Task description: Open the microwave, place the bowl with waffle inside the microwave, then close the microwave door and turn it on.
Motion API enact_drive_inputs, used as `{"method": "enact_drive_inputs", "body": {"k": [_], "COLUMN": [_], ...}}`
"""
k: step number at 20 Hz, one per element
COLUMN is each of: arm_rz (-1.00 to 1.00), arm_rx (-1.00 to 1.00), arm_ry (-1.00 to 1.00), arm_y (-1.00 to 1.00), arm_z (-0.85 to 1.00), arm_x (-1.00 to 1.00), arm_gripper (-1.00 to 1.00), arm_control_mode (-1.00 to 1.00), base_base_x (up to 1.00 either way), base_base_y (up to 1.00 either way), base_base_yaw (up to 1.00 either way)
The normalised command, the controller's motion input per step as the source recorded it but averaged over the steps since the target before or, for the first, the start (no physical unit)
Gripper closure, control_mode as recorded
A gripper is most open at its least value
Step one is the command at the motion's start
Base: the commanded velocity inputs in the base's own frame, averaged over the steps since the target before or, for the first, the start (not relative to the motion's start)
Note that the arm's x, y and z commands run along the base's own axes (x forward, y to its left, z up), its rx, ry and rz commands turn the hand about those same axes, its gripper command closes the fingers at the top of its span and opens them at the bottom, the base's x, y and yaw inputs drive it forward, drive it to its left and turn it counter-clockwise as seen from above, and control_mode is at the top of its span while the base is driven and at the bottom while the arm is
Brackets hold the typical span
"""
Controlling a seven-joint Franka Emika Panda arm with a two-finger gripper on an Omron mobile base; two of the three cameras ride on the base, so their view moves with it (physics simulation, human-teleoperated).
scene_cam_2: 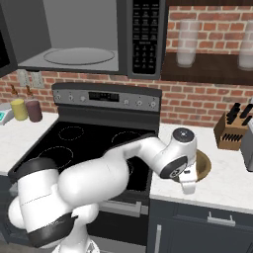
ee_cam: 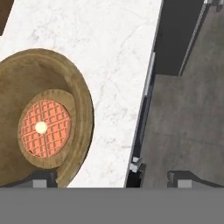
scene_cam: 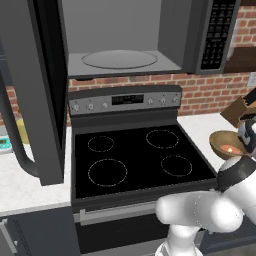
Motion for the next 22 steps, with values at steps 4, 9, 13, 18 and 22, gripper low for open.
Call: {"method": "enact_drive_inputs", "body": {"k": [4, 9, 13, 18, 22], "arm_rz": [0.02, 0.02, 0.02, 0.02, 0.02], "arm_rx": [0.06, 0.03, 0.02, 0.01, 0.00], "arm_ry": [0.04, 0.01, 0.00, 0.00, 0.00], "arm_y": [-0.23, -0.19, -0.16, -0.14, -0.08], "arm_z": [-0.23, -0.26, -0.33, -0.34, -0.36], "arm_x": [0.41, 0.28, 0.21, 0.22, 0.21], "arm_gripper": [-1.00, -1.00, -1.00, -1.00, -1.00], "arm_control_mode": [-1.00, -1.00, -1.00, -1.00, -1.00], "base_base_x": [0.00, 0.00, 0.00, 0.00, 0.00], "base_base_y": [0.00, 0.00, 0.00, 0.00, 0.00], "base_base_yaw": [0.00, 0.00, 0.00, 0.00, 0.00]}}
